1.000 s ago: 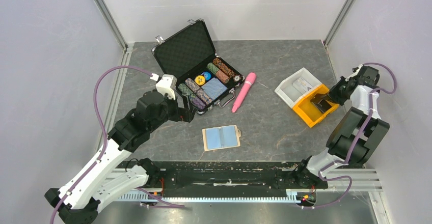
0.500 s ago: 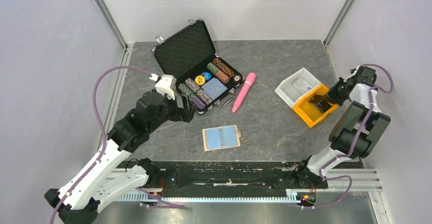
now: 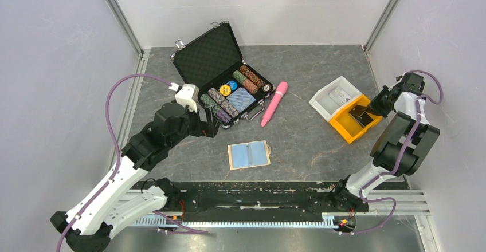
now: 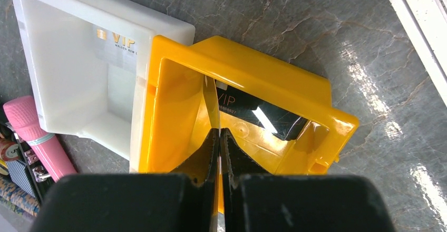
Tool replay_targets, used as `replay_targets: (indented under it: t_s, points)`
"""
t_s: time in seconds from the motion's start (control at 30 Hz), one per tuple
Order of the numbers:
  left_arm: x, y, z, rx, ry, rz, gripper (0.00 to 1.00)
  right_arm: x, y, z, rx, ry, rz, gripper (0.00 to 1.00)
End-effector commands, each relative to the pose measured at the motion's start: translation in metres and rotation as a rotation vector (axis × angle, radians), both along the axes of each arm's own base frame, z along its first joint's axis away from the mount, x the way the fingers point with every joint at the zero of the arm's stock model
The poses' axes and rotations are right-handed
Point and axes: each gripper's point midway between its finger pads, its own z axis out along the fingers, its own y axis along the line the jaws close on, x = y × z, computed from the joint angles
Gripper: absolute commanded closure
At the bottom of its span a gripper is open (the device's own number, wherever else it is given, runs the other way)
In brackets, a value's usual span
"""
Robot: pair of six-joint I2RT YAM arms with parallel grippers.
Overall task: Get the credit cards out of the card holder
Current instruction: Place the credit card in the storage box.
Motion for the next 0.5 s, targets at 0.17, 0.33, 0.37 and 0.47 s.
replay_targets:
  t_s: [0.17, 0.33, 0.37, 0.47]
  points:
    - [0.006, 0.003, 0.006, 0.033, -0.037, 0.002, 0.00, 0.012, -0.027, 0.017, -0.115, -0.014, -0.028, 0.97]
    - [0.006, 0.004, 0.007, 0.034, -0.043, 0.005, 0.00, 0.013, -0.033, 0.016, -0.135, 0.000, -0.050, 0.94]
    - [0.006, 0.005, 0.007, 0.036, -0.043, 0.008, 0.00, 0.013, -0.033, 0.016, -0.136, 0.002, -0.052, 0.94]
    - [0.006, 0.005, 0.007, 0.037, -0.044, 0.009, 0.00, 0.013, -0.035, 0.018, -0.152, 0.006, -0.060, 0.91]
